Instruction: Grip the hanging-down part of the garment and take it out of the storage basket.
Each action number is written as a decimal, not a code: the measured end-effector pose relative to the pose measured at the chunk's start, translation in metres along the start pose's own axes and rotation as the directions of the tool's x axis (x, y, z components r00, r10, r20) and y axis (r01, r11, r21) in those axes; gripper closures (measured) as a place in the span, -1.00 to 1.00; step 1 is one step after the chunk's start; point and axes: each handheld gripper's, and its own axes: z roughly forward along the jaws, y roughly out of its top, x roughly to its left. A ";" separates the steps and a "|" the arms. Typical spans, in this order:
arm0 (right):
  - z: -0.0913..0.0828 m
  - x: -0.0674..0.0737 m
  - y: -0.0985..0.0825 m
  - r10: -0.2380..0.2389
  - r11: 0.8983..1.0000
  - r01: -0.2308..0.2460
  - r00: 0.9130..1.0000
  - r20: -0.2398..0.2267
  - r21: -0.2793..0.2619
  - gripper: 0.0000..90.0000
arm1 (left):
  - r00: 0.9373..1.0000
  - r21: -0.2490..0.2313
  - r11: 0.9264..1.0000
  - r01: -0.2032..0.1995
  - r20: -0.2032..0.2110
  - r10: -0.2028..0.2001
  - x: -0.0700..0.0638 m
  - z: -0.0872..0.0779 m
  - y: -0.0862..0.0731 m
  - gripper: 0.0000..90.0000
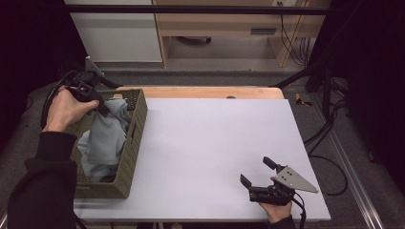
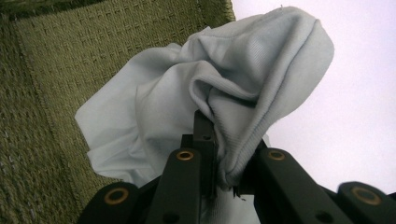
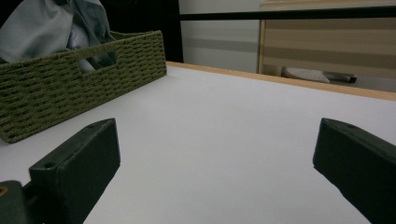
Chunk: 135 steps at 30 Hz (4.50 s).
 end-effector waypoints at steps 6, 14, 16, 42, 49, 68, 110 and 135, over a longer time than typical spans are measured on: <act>0.000 -0.001 -0.001 -0.002 1.000 0.002 1.000 0.003 0.004 -0.97 | 1.000 -0.003 1.000 0.000 0.003 0.000 0.000 -0.001 -0.001 0.83; 0.001 -0.001 0.000 -0.001 1.000 0.001 1.000 0.001 0.011 -0.97 | 1.000 -0.016 1.000 -0.005 0.004 0.005 0.000 -0.010 -0.004 0.83; 0.001 0.000 -0.001 0.008 1.000 -0.008 1.000 0.001 0.016 -0.96 | 1.000 -0.023 1.000 -0.010 0.010 0.010 0.000 -0.013 -0.005 0.83; 0.005 0.001 0.000 0.000 1.000 0.001 1.000 -0.013 0.021 -0.95 | 0.997 -0.165 0.985 -0.044 -0.074 0.032 -0.016 -0.105 -0.022 0.84; 0.006 0.001 0.000 0.000 1.000 0.000 1.000 -0.021 0.025 -0.95 | 0.994 -0.213 0.975 -0.065 -0.095 0.046 -0.027 -0.134 -0.025 0.84; 0.058 0.043 0.032 -0.007 1.000 0.005 0.981 -0.193 -0.013 -0.95 | 0.994 -0.225 0.971 -0.082 -0.091 0.063 -0.039 -0.150 -0.022 0.84; 0.247 0.190 0.082 -0.046 0.996 0.074 0.898 -0.437 0.049 -0.90 | 0.995 -0.186 0.980 -0.071 -0.081 0.057 -0.035 -0.143 -0.015 0.84; 0.304 0.229 0.079 -0.024 0.985 0.097 0.893 -0.450 0.140 -0.87 | 0.993 -0.186 0.978 -0.092 -0.085 0.077 -0.033 -0.144 -0.017 0.84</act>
